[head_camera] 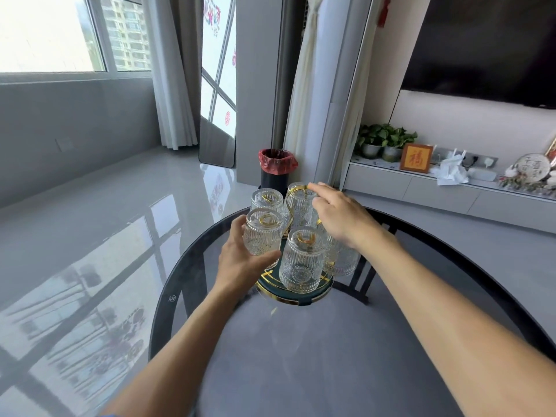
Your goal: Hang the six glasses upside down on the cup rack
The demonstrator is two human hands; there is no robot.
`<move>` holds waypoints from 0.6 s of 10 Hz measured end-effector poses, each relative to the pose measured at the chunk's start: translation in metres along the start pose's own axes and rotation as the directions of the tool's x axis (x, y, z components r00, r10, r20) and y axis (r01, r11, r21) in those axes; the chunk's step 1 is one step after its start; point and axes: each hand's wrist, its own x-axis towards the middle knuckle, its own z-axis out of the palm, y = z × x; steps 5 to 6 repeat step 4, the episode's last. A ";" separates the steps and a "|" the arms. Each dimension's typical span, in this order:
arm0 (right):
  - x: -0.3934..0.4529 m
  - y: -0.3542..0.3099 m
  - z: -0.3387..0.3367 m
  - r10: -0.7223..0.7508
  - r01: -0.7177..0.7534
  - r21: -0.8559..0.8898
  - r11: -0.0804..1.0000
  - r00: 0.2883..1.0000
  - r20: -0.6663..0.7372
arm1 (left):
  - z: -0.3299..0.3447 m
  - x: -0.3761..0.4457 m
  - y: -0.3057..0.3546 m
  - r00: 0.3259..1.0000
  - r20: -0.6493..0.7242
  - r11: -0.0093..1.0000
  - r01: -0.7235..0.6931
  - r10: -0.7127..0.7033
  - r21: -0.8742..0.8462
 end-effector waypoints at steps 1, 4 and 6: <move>-0.003 0.000 0.004 -0.002 0.003 -0.031 1.000 1.000 0.019 | 0.000 0.003 -0.002 1.000 0.012 1.000 -0.005 0.005 -0.001; -0.035 -0.009 0.001 0.034 -0.037 0.096 0.995 0.999 0.036 | -0.005 -0.001 0.005 0.998 0.047 0.997 0.039 -0.035 -0.071; -0.035 -0.009 0.001 0.034 -0.037 0.096 0.995 0.999 0.036 | -0.005 -0.001 0.005 0.998 0.047 0.997 0.039 -0.035 -0.071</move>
